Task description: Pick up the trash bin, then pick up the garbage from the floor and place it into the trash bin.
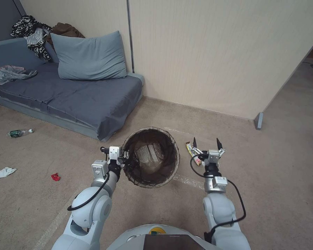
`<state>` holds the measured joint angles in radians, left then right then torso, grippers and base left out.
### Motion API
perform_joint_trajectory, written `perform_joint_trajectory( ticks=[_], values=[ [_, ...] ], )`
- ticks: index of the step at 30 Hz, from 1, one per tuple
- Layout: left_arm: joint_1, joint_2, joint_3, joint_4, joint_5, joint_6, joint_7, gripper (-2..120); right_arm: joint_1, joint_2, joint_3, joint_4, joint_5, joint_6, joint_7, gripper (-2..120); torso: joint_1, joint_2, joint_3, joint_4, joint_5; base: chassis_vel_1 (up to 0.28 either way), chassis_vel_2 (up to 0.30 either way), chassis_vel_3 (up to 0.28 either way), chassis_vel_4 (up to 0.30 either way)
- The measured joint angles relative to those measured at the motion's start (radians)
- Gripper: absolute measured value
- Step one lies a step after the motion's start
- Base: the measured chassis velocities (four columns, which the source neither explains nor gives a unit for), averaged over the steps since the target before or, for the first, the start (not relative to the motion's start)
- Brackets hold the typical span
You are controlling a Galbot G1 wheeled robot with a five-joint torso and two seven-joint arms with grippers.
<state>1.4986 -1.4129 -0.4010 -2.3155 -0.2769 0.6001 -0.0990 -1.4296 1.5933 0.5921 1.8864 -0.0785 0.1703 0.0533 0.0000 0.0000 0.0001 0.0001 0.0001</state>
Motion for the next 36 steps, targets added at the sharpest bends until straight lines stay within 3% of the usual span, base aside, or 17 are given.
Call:
perform_joint_trajectory(
  ticks=[2, 11, 24, 36],
  values=[
    [-0.003, 0.005, -0.002, 0.001, -0.005, 0.000, 0.004, 0, 0.038, -0.019, -0.001, -0.042, 0.017, -0.058, 0.000, 100, 0.000, 0.000, 0.000, -0.0002, 0.0000, 0.000, 0.000, 0.000, 0.000],
    [-0.001, 0.008, -0.004, 0.003, -0.004, -0.001, 0.005, 0, 0.156, -0.060, -0.016, -0.222, 0.047, -0.132, -0.022, 100, 0.000, 0.000, 0.000, -0.0001, 0.0001, 0.000, 0.000, 0.000, 0.000],
    [0.000, 0.006, -0.002, 0.006, 0.000, -0.001, 0.004, 0, 0.270, -0.117, -0.028, -0.452, 0.034, -0.137, -0.059, 100, 0.000, 0.000, 0.000, -0.0001, 0.0000, 0.000, 0.000, 0.000, 0.000],
    [0.002, 0.004, -0.002, 0.006, 0.003, -0.001, 0.004, 0, 0.344, -0.122, -0.019, -0.594, 0.021, -0.103, -0.063, 100, 0.000, 0.000, 0.000, -0.0001, 0.0000, 0.000, 0.000, 0.000, 0.000]
  ],
)
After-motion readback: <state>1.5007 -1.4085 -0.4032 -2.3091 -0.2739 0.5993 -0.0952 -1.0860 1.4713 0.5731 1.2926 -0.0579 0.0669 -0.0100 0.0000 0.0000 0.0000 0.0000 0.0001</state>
